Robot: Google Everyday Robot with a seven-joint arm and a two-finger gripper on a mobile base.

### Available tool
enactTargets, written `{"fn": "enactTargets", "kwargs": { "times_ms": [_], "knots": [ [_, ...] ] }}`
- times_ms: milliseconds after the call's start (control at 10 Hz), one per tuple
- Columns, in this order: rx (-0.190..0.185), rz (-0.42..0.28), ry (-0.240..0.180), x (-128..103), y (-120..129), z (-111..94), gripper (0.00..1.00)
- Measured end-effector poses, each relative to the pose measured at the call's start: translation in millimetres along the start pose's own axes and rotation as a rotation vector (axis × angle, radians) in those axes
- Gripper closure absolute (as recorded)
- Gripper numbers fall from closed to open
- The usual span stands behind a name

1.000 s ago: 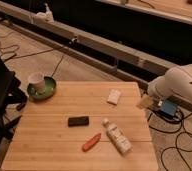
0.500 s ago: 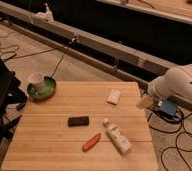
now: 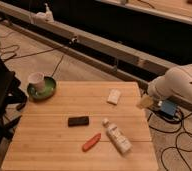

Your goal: Wipe the white sponge on the table

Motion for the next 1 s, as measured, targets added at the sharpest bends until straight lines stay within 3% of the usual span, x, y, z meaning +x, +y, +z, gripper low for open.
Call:
{"fn": "enactTargets", "kwargs": {
  "times_ms": [700, 900, 1000],
  "knots": [
    [0.002, 0.0, -0.001, -0.6, -1.1, -0.9, 0.2],
    [0.012, -0.002, 0.009, -1.0, -15.1, -3.6, 0.2],
    [-0.001, -0.001, 0.016, -3.3, -20.1, 2.3, 0.2]
  ]
}}
